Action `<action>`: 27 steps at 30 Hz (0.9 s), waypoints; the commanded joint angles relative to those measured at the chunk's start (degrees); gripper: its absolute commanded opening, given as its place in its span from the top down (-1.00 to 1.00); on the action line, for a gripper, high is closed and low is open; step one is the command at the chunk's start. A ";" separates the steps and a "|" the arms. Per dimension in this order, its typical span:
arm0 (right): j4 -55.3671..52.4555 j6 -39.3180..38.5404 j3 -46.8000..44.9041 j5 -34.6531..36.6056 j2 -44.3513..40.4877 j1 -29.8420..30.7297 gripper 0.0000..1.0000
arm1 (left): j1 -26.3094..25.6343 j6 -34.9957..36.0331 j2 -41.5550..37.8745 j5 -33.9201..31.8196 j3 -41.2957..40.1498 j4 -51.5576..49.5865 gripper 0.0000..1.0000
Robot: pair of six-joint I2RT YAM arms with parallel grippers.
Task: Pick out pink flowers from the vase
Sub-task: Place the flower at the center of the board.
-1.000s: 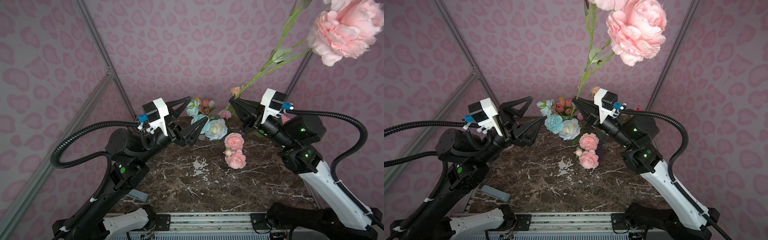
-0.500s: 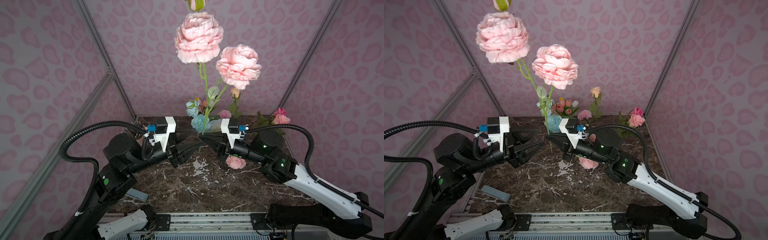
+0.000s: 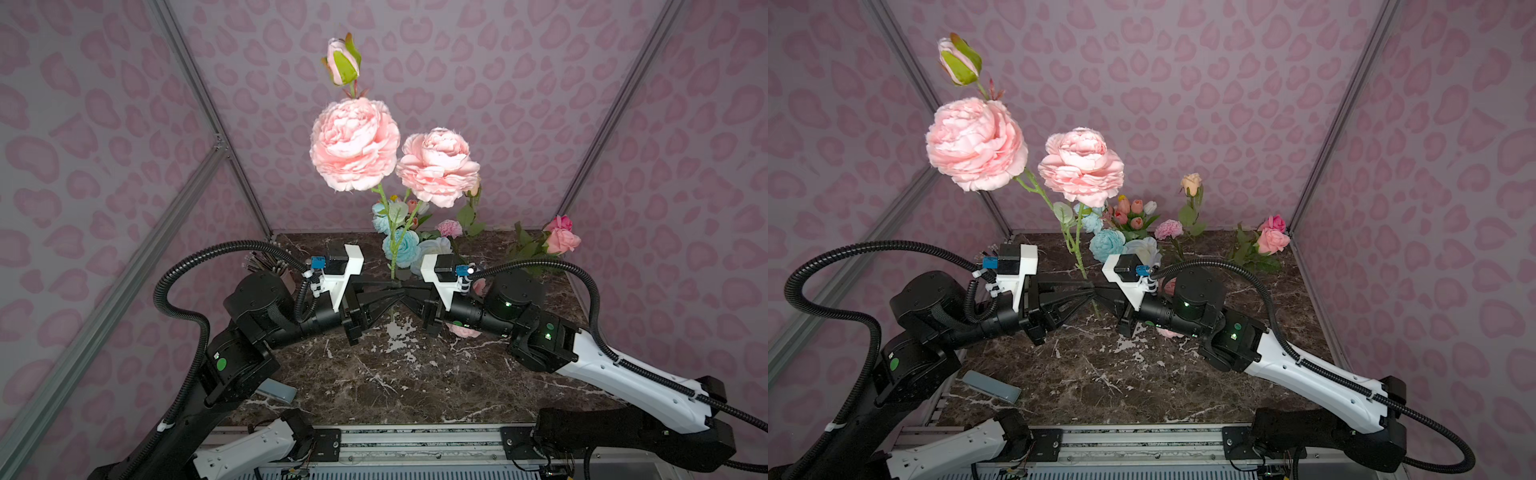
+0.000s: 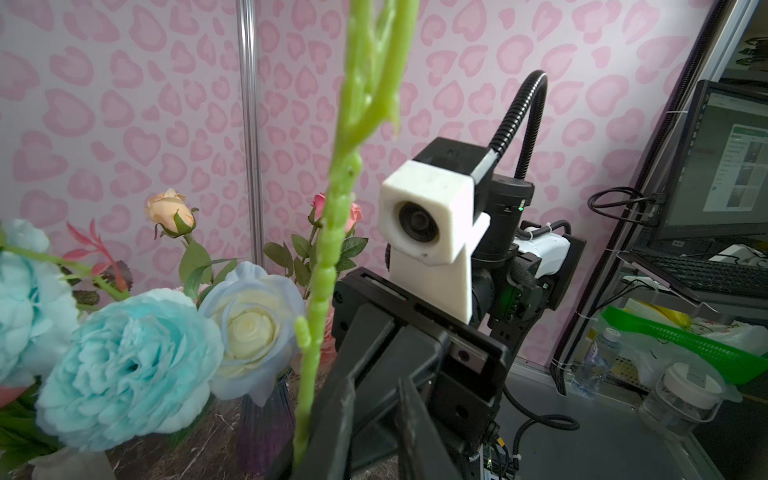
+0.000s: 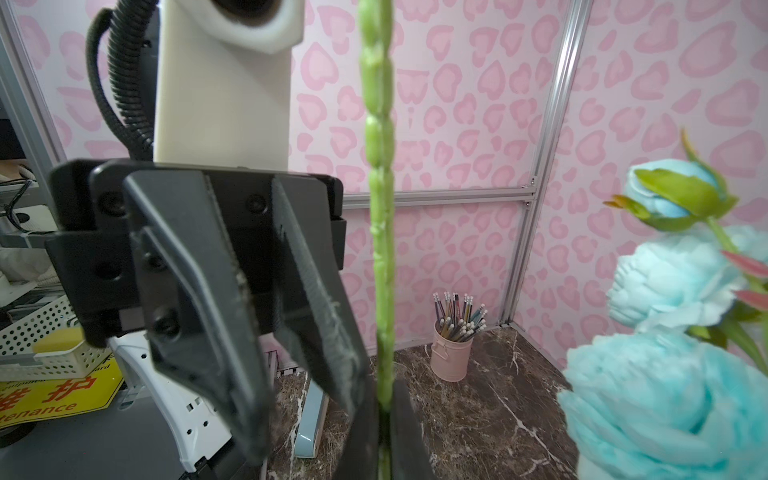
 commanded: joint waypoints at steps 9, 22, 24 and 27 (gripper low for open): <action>1.25 -0.85 -0.68 0.50 -0.65 1.65 1.00 | 0.05 2.14 -2.75 -3.37 -2.54 2.20 -0.02; 0.16 -1.73 0.26 0.98 1.06 2.72 1.00 | 0.06 1.97 -2.24 -5.90 -2.32 4.62 0.95; 0.03 -2.08 0.49 1.40 1.01 2.80 1.00 | 0.13 1.33 -2.42 -6.84 -2.30 4.89 0.95; 1.11 -3.25 -0.11 5.11 -0.24 3.75 0.28 | 0.05 -0.58 -4.23 -13.83 -3.69 5.75 0.95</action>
